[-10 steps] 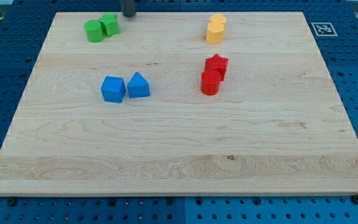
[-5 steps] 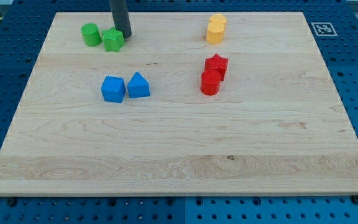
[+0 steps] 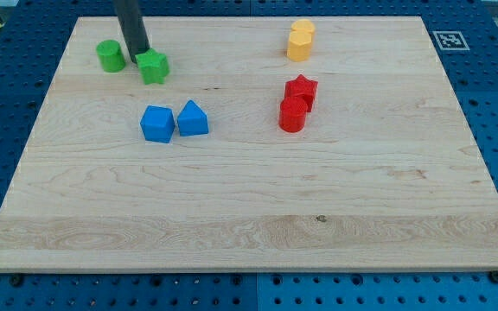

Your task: Move the green star closer to the blue triangle

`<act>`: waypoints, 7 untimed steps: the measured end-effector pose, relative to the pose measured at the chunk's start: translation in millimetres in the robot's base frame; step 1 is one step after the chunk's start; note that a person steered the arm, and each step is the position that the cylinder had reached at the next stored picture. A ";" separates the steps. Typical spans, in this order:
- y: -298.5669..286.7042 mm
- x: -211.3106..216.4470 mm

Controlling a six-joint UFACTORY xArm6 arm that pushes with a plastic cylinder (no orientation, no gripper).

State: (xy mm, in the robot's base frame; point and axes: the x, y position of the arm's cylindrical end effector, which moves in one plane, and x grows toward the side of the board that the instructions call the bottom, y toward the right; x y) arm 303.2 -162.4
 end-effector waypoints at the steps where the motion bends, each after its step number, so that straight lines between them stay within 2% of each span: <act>1: 21.6 26.1; 3: 40.6 55.7; 7: 52.0 73.3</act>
